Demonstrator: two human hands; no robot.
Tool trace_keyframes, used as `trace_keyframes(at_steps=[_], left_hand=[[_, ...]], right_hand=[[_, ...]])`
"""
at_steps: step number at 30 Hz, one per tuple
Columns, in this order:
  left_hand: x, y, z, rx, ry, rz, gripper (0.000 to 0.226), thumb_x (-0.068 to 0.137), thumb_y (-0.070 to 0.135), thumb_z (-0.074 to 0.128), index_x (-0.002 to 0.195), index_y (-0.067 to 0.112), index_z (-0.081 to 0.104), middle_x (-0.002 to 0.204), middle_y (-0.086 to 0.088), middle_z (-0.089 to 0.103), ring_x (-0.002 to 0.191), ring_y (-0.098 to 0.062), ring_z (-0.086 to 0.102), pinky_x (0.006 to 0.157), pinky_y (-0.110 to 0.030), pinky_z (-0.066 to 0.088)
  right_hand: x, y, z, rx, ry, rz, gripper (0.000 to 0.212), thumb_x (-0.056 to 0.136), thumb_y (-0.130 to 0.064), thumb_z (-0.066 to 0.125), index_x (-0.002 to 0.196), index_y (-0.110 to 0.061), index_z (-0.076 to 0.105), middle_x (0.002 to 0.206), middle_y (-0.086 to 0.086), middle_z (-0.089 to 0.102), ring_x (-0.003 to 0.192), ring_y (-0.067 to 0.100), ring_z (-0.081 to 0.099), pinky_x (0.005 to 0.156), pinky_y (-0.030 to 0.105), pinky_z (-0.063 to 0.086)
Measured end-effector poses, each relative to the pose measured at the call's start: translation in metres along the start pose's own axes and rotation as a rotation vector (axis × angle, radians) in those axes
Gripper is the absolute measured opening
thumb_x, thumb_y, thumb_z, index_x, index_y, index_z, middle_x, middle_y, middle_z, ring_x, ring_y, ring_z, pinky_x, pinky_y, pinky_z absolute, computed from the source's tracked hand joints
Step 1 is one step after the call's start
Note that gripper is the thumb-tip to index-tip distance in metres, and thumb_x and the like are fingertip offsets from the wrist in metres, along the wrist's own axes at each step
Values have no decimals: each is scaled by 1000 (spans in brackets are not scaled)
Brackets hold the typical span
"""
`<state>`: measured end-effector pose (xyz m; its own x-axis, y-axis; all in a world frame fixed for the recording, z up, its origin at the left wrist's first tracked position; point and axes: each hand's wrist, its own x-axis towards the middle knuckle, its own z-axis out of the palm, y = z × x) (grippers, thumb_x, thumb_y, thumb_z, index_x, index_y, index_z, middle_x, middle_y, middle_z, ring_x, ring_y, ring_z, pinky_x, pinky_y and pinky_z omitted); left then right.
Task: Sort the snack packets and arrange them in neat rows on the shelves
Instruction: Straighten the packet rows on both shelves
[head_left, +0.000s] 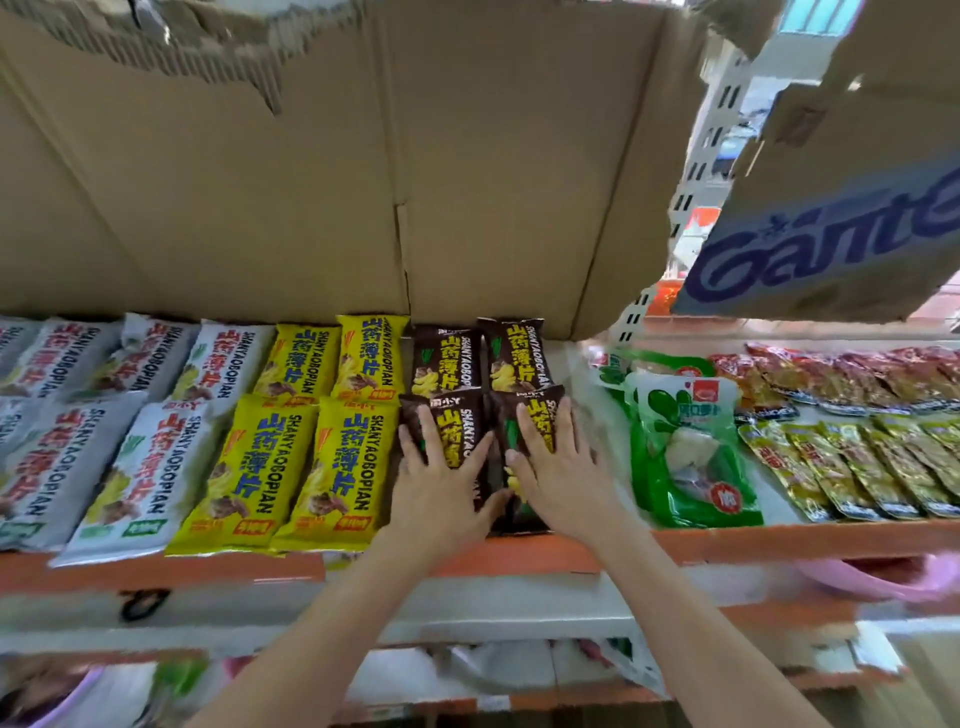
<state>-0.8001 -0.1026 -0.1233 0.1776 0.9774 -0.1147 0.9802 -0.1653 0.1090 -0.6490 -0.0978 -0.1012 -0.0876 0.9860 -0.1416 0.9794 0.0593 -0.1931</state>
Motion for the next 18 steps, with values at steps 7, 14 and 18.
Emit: trace_keyframes(at_steps=[7,14,18], left_hand=[[-30,29,13,-3,225,-61,59,86,36,33,127,1,55,133,-24,51,121,-39,51,102,-46,31],[-24,44,7,-81,164,-225,73,85,50,17,143,8,33,151,-9,31,138,-37,27,110,-47,26],[-10,50,-18,-28,289,-314,41,96,34,38,128,12,48,138,-10,41,123,-35,43,95,-46,38]], right_hand=[[-19,39,-2,-26,-20,-241,55,99,-48,18,149,-35,-2,156,-5,-18,145,19,-10,115,48,11],[-18,46,6,56,-71,-277,60,97,-52,20,148,-34,-6,156,0,-21,143,31,12,112,51,22],[-29,65,-10,158,-96,-347,58,98,-49,28,149,-31,7,158,2,-11,142,31,18,111,49,22]])
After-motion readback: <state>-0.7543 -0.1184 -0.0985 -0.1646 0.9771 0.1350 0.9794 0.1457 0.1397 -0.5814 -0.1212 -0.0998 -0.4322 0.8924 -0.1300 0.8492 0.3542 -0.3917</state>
